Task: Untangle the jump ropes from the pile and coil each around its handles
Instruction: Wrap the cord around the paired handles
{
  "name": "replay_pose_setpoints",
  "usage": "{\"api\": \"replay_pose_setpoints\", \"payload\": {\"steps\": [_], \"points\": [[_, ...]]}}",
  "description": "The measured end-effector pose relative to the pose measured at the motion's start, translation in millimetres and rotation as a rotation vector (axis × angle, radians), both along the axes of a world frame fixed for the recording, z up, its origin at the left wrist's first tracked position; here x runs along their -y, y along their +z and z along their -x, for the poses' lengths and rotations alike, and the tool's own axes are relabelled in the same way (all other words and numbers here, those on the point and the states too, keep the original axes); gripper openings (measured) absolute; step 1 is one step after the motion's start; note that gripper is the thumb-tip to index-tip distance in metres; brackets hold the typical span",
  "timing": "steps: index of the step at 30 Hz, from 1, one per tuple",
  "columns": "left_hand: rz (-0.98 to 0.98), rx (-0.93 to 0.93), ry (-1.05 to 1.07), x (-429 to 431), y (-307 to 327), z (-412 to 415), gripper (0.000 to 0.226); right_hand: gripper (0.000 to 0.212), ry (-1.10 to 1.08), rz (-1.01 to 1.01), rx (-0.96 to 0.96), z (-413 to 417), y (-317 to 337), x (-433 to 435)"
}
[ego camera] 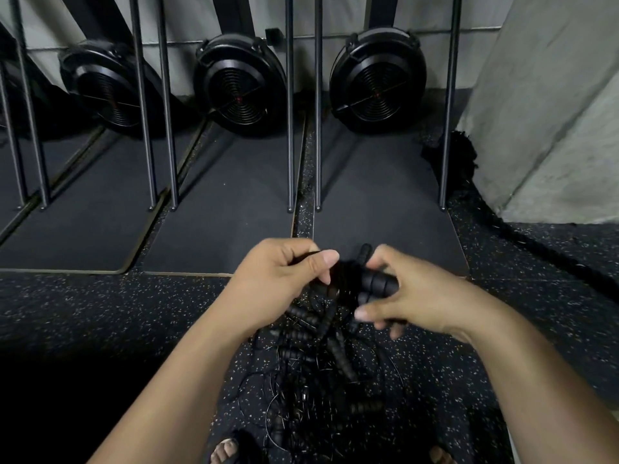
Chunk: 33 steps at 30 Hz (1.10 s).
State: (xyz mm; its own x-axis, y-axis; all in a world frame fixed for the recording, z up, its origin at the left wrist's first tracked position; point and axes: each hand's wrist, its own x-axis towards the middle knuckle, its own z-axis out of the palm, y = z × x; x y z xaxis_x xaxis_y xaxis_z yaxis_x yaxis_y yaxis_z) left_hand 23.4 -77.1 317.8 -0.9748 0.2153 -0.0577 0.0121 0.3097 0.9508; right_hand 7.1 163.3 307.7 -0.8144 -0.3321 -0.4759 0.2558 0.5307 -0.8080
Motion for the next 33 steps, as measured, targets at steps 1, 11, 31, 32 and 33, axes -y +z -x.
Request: {"api": "replay_pose_setpoints", "payload": {"steps": [1,11,31,32,33], "points": [[0.014,-0.005,0.003,1.6,-1.2,0.4,0.038,0.054,0.069,0.002,0.043,-2.9,1.2,2.7],[0.008,0.01,-0.133,4.9,-11.9,5.2,0.038,0.058,0.467,0.181,0.146,-17.4,45.3,-6.7],[0.22,0.17,-0.179,-38.4,-18.2,-7.6,0.043,0.056,-0.377,0.1,-0.413,10.5,9.2,-11.9],[0.228,0.154,-0.189,-36.7,-15.2,-8.3,0.04,0.056,-0.372,0.014,-0.417,12.2,7.7,-13.5],[0.227,0.137,-0.197,-34.4,-11.3,-8.5,0.038,0.055,-0.351,-0.054,-0.403,13.2,7.9,-15.1]]}}
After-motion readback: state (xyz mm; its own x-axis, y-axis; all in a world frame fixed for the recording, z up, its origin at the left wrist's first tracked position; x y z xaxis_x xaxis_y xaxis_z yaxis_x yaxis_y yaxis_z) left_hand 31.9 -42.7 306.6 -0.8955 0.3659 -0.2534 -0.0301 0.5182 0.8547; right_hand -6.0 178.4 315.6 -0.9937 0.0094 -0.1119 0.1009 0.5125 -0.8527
